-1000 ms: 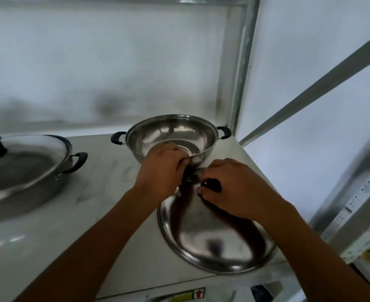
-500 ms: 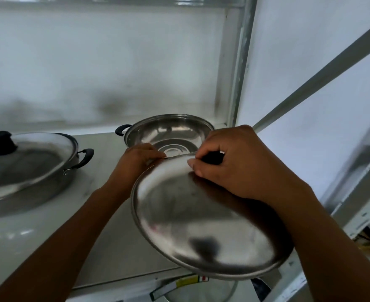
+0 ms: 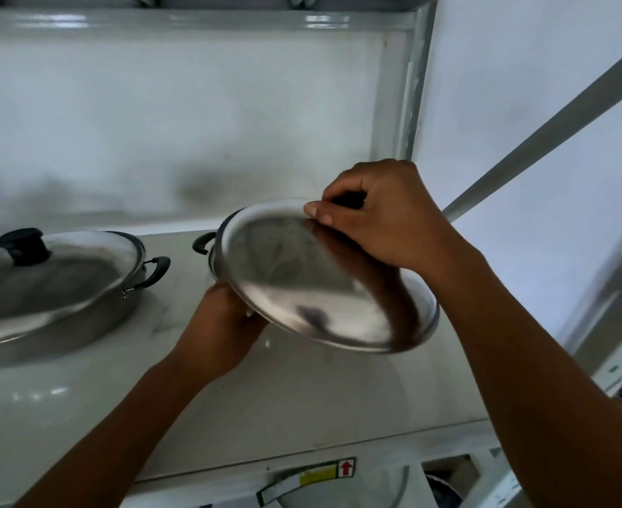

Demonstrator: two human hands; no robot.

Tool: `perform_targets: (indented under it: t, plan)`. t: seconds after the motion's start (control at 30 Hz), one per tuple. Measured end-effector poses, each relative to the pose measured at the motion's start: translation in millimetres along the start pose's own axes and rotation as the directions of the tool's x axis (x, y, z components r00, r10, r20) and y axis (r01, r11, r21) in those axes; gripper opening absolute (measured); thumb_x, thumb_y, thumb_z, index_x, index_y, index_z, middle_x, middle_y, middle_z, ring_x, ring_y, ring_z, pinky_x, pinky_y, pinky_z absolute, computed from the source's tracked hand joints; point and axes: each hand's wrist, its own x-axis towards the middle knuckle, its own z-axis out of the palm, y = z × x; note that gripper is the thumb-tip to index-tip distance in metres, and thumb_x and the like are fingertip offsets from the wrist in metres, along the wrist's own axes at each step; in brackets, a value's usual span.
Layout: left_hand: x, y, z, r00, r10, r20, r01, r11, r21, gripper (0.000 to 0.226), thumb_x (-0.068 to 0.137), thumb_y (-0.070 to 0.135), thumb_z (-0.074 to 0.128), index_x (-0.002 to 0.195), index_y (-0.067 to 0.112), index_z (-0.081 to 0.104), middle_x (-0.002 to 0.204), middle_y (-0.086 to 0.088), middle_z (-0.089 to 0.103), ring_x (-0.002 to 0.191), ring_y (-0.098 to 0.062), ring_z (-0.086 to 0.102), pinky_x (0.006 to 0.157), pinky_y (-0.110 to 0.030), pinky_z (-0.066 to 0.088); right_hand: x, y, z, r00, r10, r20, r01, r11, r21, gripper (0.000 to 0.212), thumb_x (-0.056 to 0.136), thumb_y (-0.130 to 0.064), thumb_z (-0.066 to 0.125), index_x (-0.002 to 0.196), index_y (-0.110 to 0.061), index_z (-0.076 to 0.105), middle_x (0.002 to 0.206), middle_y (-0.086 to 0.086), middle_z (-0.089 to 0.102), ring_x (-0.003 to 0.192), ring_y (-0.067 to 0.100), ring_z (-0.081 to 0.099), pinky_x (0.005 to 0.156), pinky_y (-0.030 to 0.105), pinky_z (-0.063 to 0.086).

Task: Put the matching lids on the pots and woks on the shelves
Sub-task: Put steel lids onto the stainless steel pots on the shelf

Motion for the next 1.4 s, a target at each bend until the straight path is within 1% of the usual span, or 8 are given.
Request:
perform_targets:
  t: [0.1,0.3,0.4,0.57,0.8,1.13,1.27,1.4]
  plan:
    - [-13.0,15.9,-4.1,0.984,0.117,-0.134,-0.115,0.993,0.021,0.022,0.073,0.011,0.074,0.091,0.025,0.077,0.097,0.007,0.069,0.089,0.011,0.062,0.077,-0.002,0.043,23.9,12.7,13.0,0.997,0.038,0.066,-0.033,0.997,-0.067,0.029,0.08,-0.049,0.072,0.084,-0.021,0.078,0.08,-0.01,0.072,0.079,0.006,0.064,0.078,0.028,0.051]
    - [-13.6,7.6,-9.5,0.926,0.001,-0.378,-0.012,1.0,-0.025,0.019,0.077,0.004,0.055,0.087,0.015,0.067,0.091,0.004,0.064,0.086,-0.005,0.06,0.067,-0.021,0.048,53.6,30.7,47.1,0.983,0.085,0.166,-0.063,0.989,-0.131,0.03,0.082,-0.045,0.072,0.096,-0.019,0.075,0.098,-0.001,0.072,0.096,0.018,0.064,0.088,0.035,0.05]
    - [-3.8,4.8,-10.8,0.879,-0.188,-0.438,0.113,0.975,-0.192,0.016,0.083,0.009,0.049,0.093,0.02,0.056,0.1,-0.002,0.058,0.092,-0.002,0.056,0.08,-0.022,0.047,56.5,34.3,63.2,0.973,0.122,0.195,-0.095,0.986,-0.14,0.034,0.083,-0.043,0.071,0.107,-0.02,0.073,0.109,0.001,0.071,0.104,0.019,0.062,0.092,0.036,0.049]
    - [7.2,-4.4,-10.2,0.865,-0.351,-0.358,0.276,0.929,-0.245,0.011,0.093,0.02,0.054,0.1,0.029,0.056,0.112,0.001,0.057,0.102,-0.012,0.058,0.09,-0.033,0.049,54.8,37.9,84.4,0.964,0.104,0.246,-0.06,0.982,-0.177,0.033,0.086,-0.041,0.068,0.107,-0.016,0.072,0.105,0.004,0.071,0.101,0.024,0.061,0.089,0.038,0.049]
    - [11.8,-2.4,-9.9,0.929,-0.24,-0.281,0.231,0.971,-0.064,0.008,0.092,0.018,0.057,0.096,0.02,0.063,0.098,0.006,0.058,0.087,-0.006,0.054,0.076,-0.015,0.039,51.9,37.4,96.0,0.973,0.065,0.222,-0.021,0.981,-0.194,0.032,0.089,-0.037,0.065,0.11,-0.014,0.07,0.107,0.007,0.068,0.103,0.027,0.059,0.089,0.04,0.046]
    - [7.1,-4.0,-4.3,0.959,-0.184,-0.215,0.216,0.967,0.136,0.023,0.095,0.024,0.047,0.114,0.021,0.059,0.113,0.002,0.061,0.102,-0.023,0.054,0.081,-0.028,0.041,44.7,42.3,100.3,0.983,0.051,0.176,-0.008,0.971,-0.239,0.037,0.092,-0.045,0.057,0.111,-0.016,0.067,0.106,0.007,0.067,0.102,0.029,0.059,0.086,0.038,0.046]
    - [-0.7,8.6,-7.4,0.954,-0.21,-0.216,0.241,0.962,0.129,0.031,0.095,0.028,0.048,0.124,0.02,0.057,0.126,-0.001,0.059,0.115,-0.024,0.052,0.094,-0.037,0.047,31.7,43.1,92.1,0.995,0.071,0.066,-0.054,0.973,-0.224,0.051,0.094,-0.051,0.049,0.131,-0.016,0.057,0.13,0.007,0.06,0.122,0.029,0.049,0.097,0.037,0.04]
    - [-22.8,32.9,-8.5,0.96,-0.174,-0.22,0.202,0.973,0.113,0.031,0.096,0.027,0.049,0.125,0.021,0.056,0.127,0.0,0.059,0.117,-0.02,0.052,0.09,-0.029,0.044,-8.1,23.2,75.7,0.997,0.032,-0.07,-0.044,0.984,-0.175,0.035,0.095,-0.041,0.051,0.119,-0.019,0.062,0.12,0.005,0.063,0.116,0.026,0.051,0.09,0.031,0.038]
